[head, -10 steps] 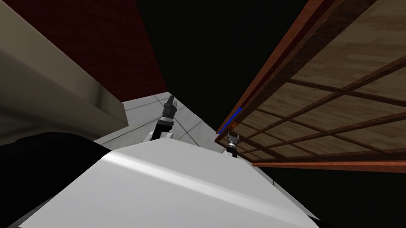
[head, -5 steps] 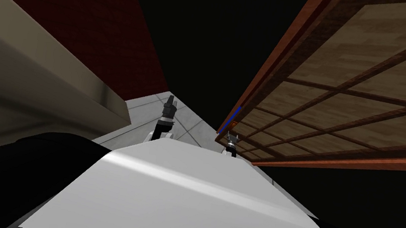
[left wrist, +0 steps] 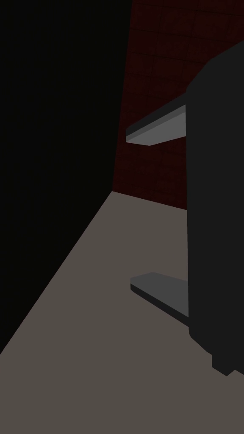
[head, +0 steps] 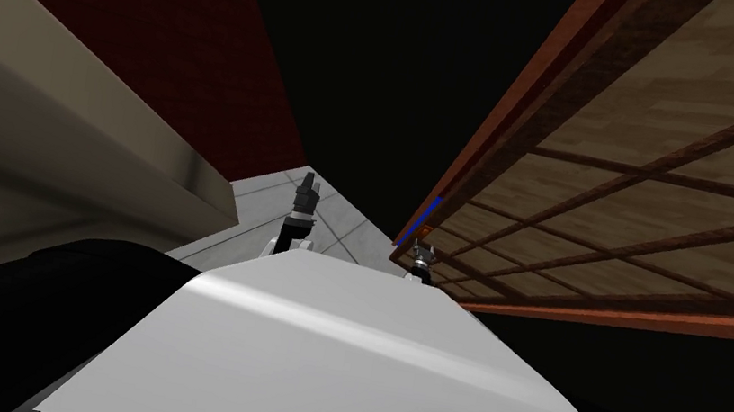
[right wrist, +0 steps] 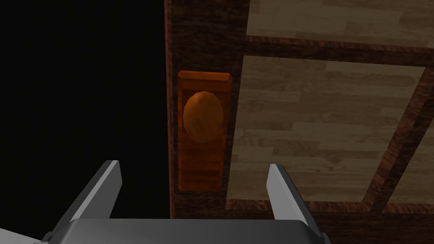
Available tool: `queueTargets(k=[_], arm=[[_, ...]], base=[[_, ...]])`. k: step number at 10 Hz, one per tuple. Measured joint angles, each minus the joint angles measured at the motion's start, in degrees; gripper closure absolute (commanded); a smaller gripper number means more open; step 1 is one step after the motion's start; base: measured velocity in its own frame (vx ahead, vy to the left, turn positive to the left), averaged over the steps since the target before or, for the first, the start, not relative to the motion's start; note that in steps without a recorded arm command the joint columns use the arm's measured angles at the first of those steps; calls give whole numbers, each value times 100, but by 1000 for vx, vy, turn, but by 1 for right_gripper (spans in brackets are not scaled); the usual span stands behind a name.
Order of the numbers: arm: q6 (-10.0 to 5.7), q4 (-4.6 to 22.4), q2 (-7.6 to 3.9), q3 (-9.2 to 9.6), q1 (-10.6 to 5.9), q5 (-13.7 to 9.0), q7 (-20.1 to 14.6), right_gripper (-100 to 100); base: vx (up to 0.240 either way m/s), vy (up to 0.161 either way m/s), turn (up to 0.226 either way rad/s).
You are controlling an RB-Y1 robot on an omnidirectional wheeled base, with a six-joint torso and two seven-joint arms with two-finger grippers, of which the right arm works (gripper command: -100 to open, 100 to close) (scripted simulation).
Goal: Pull the door open
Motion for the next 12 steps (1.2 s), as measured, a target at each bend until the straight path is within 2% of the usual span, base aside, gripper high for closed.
queueTargets(k=[2,3,4,5,6,12], arm=[[-44,23,-163,-52,109,-39,-148,-100],[-47,-95,-240,-83,241,-61,-197,-100],[-92,-14,-332,-97,263,-72,-305,-100],[-152,146,-402,-109,202,-82,-428,-100],[-173,163,-406,-109,197,-82,-452,100],[-133,152,-392,-98,205,-77,-426,100]], base=[[245,-17,121],[242,-59,78],[215,-60,111],[82,-20,15],[-13,5,-11],[-34,6,11]])
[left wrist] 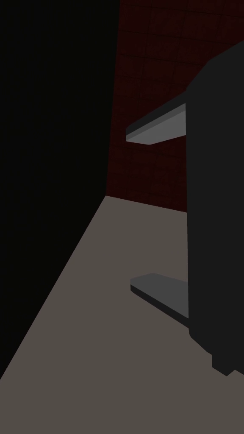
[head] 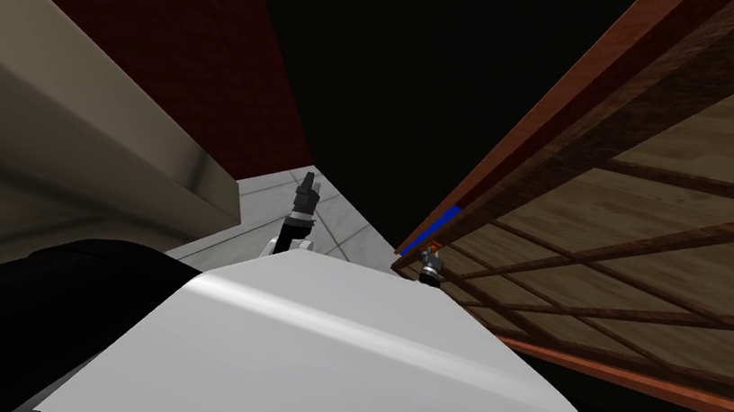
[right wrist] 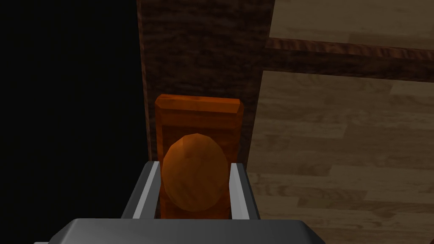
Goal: Pull the door open
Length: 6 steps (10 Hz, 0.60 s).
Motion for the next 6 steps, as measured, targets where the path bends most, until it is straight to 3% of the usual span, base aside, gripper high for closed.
queueTargets(k=[3,6], arm=[[-54,11,-101,163,-7,76,-170,100],[-39,-170,-244,433,138,189,-393,100]], base=[[-232,-6,89],[-277,-21,83]])
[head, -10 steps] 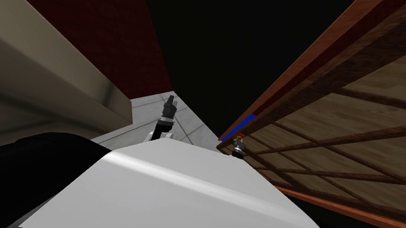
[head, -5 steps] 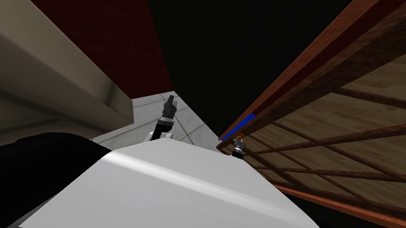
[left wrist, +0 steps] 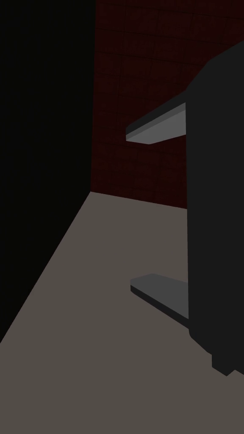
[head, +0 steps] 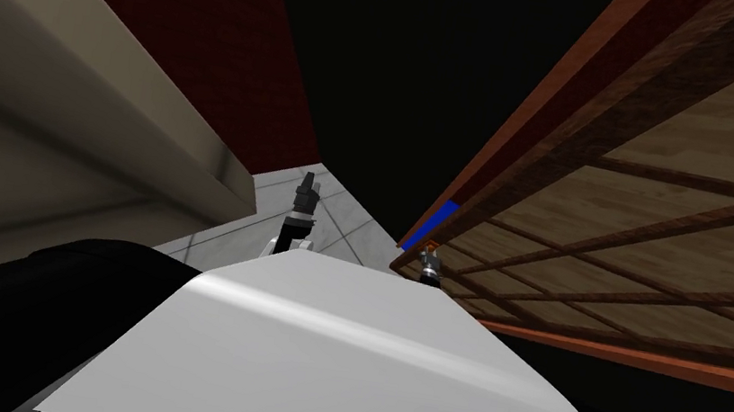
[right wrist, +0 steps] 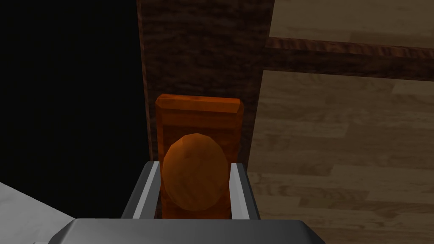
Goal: Pull the door open
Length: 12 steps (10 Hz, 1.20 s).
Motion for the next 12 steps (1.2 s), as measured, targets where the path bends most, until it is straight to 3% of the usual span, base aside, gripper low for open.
queueTargets(k=[3,9,12], arm=[[-8,-55,-103,176,64,71,-150,100],[-221,-208,-409,630,239,254,-552,100],[-297,-237,-493,757,337,317,-658,100]], base=[[-196,-9,71],[-213,-35,76],[-151,-29,89]])
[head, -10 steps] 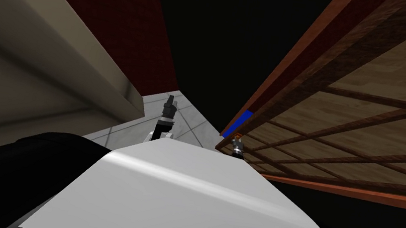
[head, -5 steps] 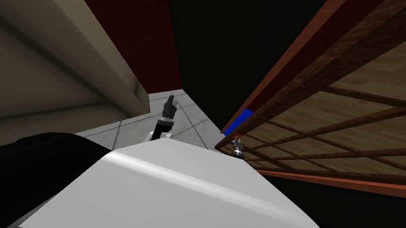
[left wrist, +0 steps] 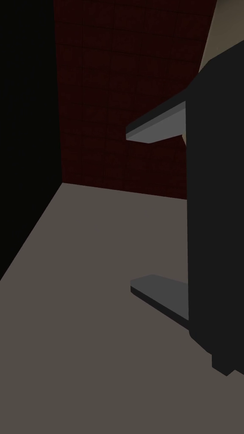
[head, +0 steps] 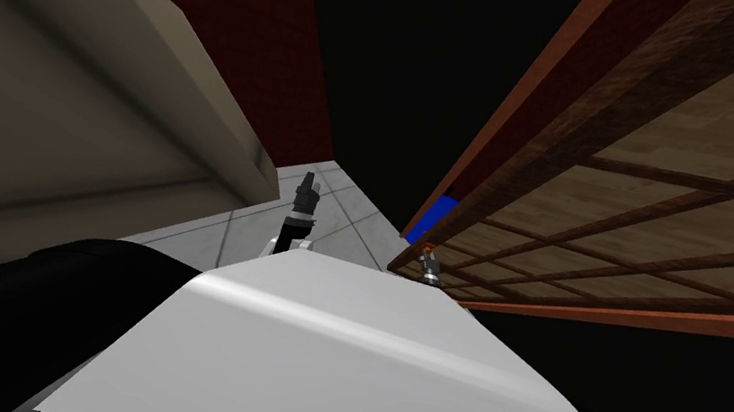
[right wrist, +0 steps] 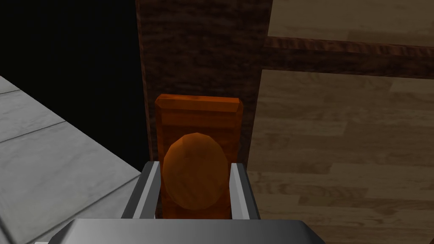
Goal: Pull the door open
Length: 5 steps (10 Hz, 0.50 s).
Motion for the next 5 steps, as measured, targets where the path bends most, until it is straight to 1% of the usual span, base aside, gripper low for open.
queueTargets(k=[3,4,5], arm=[[-177,-4,-117,158,80,100,-182,100],[-257,34,-154,225,102,143,-260,100],[-322,27,-199,283,132,181,-325,100]], base=[[-199,-63,102],[-212,-58,98],[-245,-17,107]])
